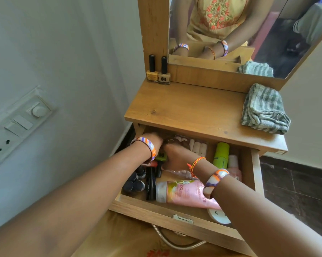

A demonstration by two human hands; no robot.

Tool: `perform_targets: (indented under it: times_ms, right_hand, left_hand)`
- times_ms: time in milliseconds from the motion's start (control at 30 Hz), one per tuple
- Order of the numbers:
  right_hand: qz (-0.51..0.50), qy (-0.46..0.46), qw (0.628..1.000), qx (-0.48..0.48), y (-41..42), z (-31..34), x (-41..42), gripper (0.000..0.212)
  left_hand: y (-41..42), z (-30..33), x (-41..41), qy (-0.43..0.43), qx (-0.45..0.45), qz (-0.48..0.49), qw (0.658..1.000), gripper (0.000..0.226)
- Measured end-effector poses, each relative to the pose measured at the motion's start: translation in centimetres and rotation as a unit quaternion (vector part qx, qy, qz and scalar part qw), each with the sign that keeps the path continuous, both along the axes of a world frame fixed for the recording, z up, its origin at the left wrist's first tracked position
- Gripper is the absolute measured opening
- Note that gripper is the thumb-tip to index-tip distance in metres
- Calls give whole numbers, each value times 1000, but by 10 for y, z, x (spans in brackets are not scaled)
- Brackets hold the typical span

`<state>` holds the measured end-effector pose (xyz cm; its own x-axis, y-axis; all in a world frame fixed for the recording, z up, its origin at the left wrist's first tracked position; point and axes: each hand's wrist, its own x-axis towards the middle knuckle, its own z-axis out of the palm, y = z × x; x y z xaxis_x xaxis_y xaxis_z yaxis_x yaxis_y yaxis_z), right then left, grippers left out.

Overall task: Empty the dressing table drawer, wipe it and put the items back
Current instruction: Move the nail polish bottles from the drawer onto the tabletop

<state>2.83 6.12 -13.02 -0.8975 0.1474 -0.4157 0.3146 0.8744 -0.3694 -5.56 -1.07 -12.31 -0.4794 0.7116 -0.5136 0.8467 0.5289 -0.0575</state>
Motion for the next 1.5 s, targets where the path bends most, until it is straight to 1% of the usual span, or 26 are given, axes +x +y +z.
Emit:
perform_targets:
  times_ms: [233,333,400,467,567,667,733,800,900,933,1000,1033,1100,1133,1167,1200,1233,1267,1333,1367,1400,1500]
  right_hand:
    - [7,14,1000,-17,-1,0,3,48]
    - [5,23,999,-22,0,3,6,52]
    - [14,29,999,-22,1,6,7,51]
    - [33,33,999,-17,3,10,7,49]
    - [77,25,997,-3,7,15,7,47]
    - [91,20,995,23,15,30,8,46]
    - [106,25,994,17,22,49,9,41]
    - [119,33,992,-1,30,70,13,35]
    - [91,61,993,-52,47,96,18,30]
    - [71,72,992,-78,53,102,19,28]
    - [17,108,985,-136,65,106,17,21]
    - [-18,132,975,-177,69,104,14,19]
    - [-93,185,945,-255,73,96,7,15]
    - [-125,214,930,-271,73,90,2,14]
    - [-158,239,920,-267,71,84,-3,12]
    - [-193,261,910,-260,69,77,-9,10]
    - [-229,278,898,-251,66,72,-15,14]
    - [-259,292,886,-251,62,68,-21,19]
    - [-294,310,870,-245,57,65,-32,25]
    - [-304,315,868,-234,55,64,-37,29]
    - [-312,320,866,-224,54,63,-41,32]
    - [-332,347,853,-203,55,61,-52,35]
  left_hand:
    - [3,10,3,9,-10,-7,1000,26]
    - [4,18,3,3,-28,-15,999,27]
    - [5,24,2,1,-33,-18,999,25]
    - [5,31,0,-8,-42,-22,999,28]
    - [5,40,-6,-47,-62,-14,997,32]
    - [3,55,-22,-102,-62,1,993,22]
    - [-1,72,-31,-161,-34,30,986,18]
    - [-6,93,-37,-232,20,68,970,19]
    - [-17,117,-53,-330,114,120,929,12]
    - [-21,121,-57,-357,155,134,912,17]
    - [-24,121,-67,-393,247,187,866,36]
    - [-23,116,-70,-411,297,221,833,38]
    - [-19,105,-68,-448,388,292,750,26]
    - [-15,100,-65,-466,424,325,705,24]
    - [-11,94,-62,-473,452,348,672,24]
    - [-7,88,-60,-467,474,361,654,27]
    - [-1,83,-58,-443,493,366,654,31]
    - [5,79,-57,-398,508,365,671,34]
    - [16,75,-53,-267,527,348,728,35]
    - [20,73,-52,-216,535,342,742,34]
    - [24,72,-51,-182,543,340,746,33]
    - [32,67,-58,-127,551,350,747,33]
